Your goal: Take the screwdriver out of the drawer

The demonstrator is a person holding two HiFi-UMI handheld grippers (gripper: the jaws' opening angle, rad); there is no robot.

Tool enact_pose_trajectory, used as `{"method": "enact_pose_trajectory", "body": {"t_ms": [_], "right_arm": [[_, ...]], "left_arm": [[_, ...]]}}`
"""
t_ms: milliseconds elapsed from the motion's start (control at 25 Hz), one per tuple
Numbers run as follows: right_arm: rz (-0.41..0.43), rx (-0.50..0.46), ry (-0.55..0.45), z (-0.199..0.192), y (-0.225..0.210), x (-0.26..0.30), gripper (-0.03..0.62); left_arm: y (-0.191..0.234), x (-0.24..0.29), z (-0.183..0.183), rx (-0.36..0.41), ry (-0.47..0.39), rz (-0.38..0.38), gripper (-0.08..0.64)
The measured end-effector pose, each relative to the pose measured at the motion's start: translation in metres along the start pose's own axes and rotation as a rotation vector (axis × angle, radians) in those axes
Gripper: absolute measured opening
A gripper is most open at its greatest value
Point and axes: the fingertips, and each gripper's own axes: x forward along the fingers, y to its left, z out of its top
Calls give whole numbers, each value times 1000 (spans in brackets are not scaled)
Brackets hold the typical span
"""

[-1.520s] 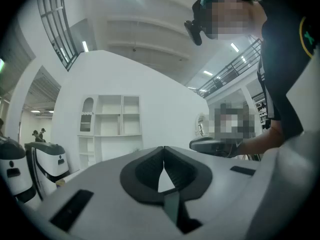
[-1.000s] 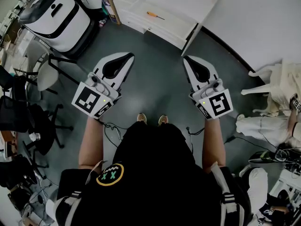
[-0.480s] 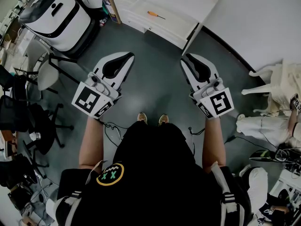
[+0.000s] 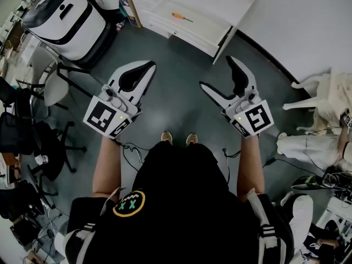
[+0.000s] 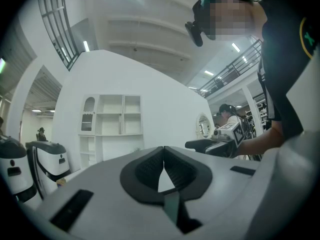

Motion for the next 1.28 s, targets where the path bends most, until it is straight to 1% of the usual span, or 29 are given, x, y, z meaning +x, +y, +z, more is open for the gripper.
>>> {"method": "enact_pose_trajectory", "body": {"t_ms": [120,240,480,720,960,1280], "right_arm": [[-3,-3,8,-3,-1,-3,448],[-3,3,10,-5,-4,-5,499],[-10,12,7,-6,-6,-8,581],[-21,10,11,-11,-11,-9,583],[-15,1,10,-10,-14,-12,583],[-7,4,-10,-9,-34,-26,583]], "left_arm": [[0,0,0,0,2,0,20],[-2,4,0,0,2,-2,20],[-2,6,-1,-2,4,-3,20],[-2,9,-4,-3,7,-5,20],[-5,14,-2,2,6,-1,20],[-16,34,2,16,9,14,20]]}}
